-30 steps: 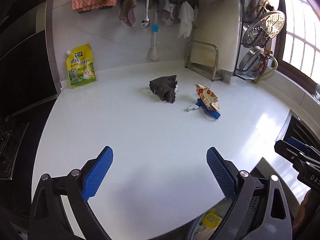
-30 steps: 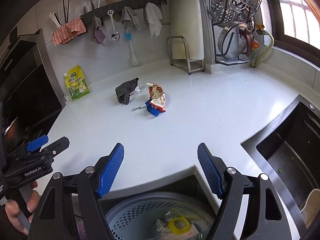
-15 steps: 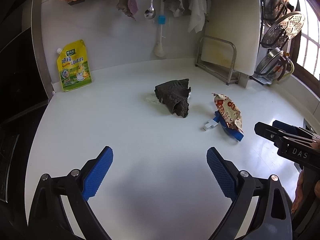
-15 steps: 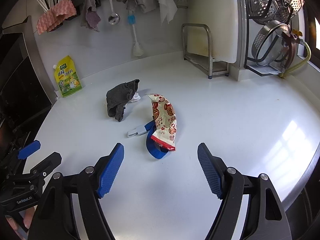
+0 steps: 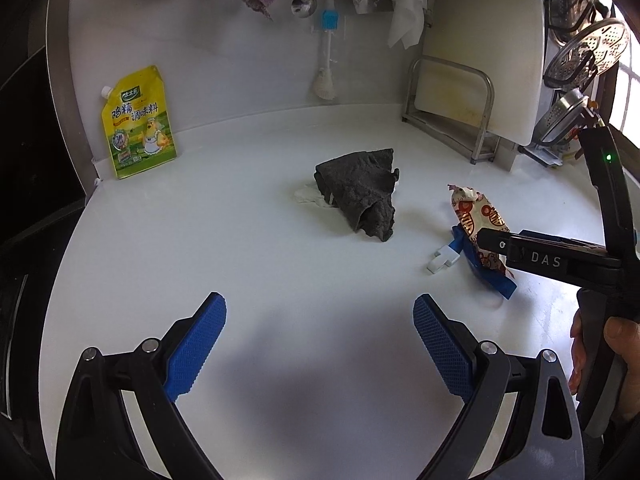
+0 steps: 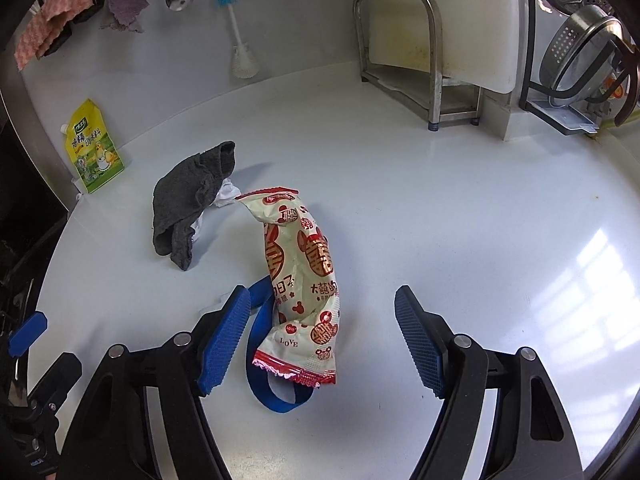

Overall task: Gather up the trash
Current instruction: 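Grasp the red-and-white snack wrapper with the right tool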

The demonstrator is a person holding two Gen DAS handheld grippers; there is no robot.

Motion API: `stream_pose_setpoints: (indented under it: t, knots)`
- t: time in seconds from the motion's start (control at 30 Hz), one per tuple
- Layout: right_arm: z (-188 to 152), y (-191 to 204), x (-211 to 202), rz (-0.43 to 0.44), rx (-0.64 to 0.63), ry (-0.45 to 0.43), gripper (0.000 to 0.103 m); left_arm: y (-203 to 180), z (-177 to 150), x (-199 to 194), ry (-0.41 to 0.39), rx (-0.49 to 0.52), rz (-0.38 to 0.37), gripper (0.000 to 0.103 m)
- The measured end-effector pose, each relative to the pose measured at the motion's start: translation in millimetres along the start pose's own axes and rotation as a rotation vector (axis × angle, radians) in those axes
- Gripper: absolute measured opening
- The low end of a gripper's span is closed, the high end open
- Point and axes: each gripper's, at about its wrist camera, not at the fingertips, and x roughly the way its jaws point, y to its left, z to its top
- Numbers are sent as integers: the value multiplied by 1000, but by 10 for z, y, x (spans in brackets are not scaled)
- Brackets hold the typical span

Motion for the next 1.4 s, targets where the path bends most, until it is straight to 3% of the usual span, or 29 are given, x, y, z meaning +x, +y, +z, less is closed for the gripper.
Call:
stream_pose_setpoints:
  t: [0.03, 0.33, 0.67, 0.97, 1.17, 1.4]
  knots:
    - [4, 3, 19, 0, -3, 1, 72, 0, 8, 13, 3, -1, 0, 93]
    - [16, 1, 77, 33, -14, 16, 31, -103, 61, 70, 13, 10, -9, 93]
    - [0, -200, -138, 76, 26, -43, 27, -300, 100, 147, 31, 18, -49, 93]
    - [-148, -766, -487, 41, 130, -117, 27, -642, 160, 330, 59, 59, -79, 93]
    - [-261, -1026, -564, 40, 176, -127, 27, -953, 272, 497, 79, 95, -79, 93]
    - [-275, -1209, -684, 105, 238, -156, 27, -1199, 388, 732, 100, 111, -42, 95]
